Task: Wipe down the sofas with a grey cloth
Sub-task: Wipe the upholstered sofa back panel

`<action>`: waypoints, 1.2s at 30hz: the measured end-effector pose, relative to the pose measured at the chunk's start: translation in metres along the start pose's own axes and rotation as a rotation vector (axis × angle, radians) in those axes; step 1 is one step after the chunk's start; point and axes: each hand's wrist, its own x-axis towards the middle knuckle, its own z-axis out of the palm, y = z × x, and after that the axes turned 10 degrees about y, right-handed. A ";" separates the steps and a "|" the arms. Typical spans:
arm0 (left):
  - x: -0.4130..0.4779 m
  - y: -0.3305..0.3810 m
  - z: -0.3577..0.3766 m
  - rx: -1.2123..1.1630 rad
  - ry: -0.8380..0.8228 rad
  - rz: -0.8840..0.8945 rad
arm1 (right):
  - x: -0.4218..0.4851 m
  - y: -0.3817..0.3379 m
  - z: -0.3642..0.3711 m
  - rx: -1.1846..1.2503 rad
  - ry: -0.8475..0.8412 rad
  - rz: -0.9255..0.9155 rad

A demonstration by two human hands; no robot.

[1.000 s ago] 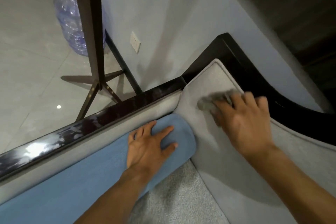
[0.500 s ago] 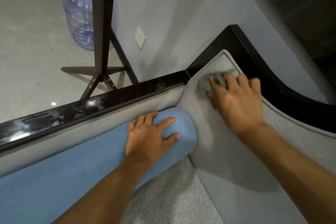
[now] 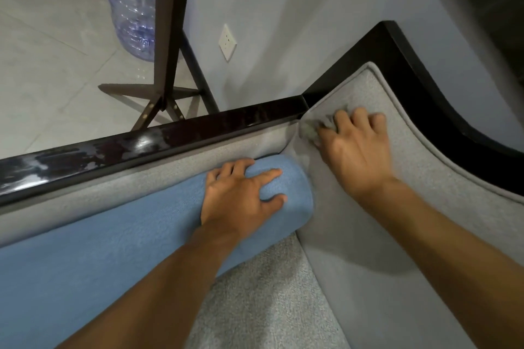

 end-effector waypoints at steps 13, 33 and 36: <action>0.000 0.004 -0.002 0.022 0.003 -0.014 | -0.035 0.007 -0.008 0.073 -0.005 -0.066; 0.002 0.005 -0.001 0.068 -0.014 -0.023 | -0.092 -0.018 0.006 0.046 -0.208 -0.151; 0.000 0.005 0.000 0.058 0.001 -0.012 | -0.164 -0.015 0.011 0.082 -0.375 -0.289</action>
